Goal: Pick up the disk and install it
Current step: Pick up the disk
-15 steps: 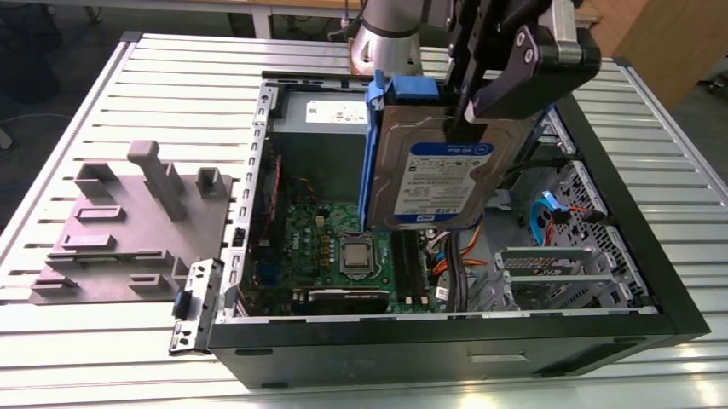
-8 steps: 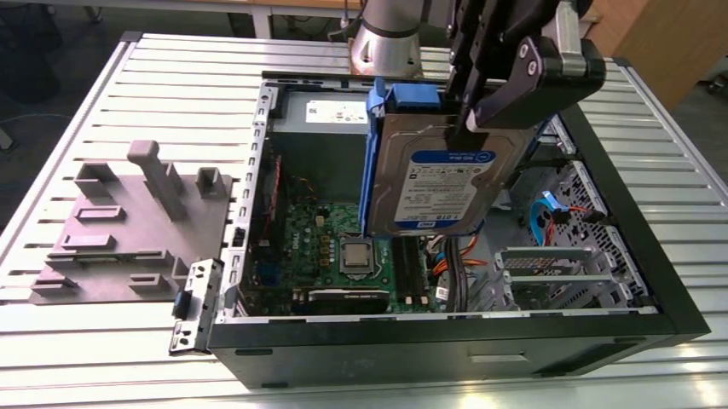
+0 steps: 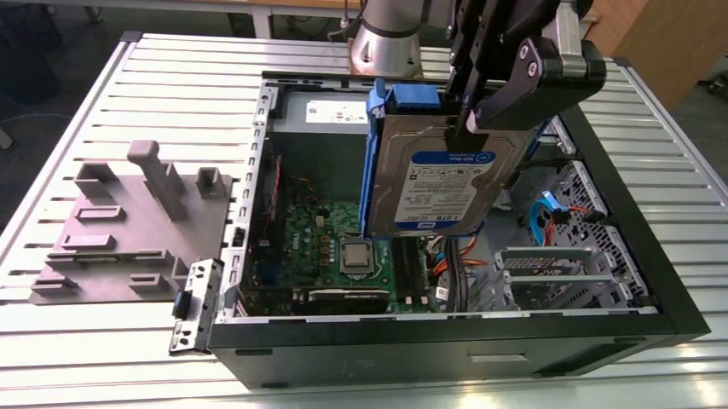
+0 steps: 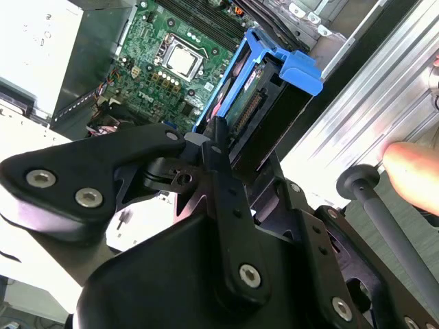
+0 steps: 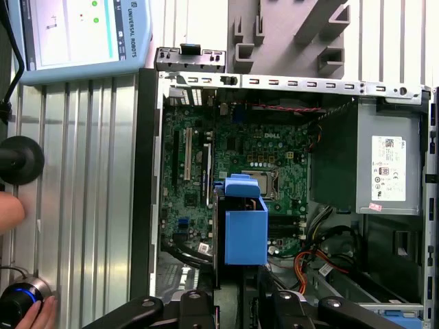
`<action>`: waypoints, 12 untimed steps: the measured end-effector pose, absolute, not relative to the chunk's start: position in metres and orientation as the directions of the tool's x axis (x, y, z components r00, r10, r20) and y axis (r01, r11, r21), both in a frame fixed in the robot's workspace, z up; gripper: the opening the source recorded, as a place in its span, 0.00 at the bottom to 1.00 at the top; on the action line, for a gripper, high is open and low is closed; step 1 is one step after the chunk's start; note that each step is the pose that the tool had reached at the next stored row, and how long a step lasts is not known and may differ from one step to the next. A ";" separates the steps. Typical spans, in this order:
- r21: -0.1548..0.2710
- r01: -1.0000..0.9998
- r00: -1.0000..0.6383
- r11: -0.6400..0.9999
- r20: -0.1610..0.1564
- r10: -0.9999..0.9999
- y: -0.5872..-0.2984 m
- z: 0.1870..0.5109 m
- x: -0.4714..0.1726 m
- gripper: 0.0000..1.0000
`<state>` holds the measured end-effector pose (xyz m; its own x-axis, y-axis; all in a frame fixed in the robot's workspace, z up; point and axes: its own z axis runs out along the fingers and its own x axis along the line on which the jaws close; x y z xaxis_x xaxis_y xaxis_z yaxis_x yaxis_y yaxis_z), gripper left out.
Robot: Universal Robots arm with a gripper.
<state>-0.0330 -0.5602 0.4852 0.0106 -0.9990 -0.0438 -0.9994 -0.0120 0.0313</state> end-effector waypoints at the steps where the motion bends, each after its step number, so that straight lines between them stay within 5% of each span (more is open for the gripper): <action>1: 0.031 -0.999 0.011 -0.012 -0.044 -0.999 -0.560 0.485 -0.033 0.35; 12: 0.033 -0.999 0.011 -0.012 -0.044 -0.999 -0.560 0.485 -0.022 0.35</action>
<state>-0.0224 -0.5602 0.4849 0.0106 -0.9990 -0.0439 -0.9994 -0.0121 0.0327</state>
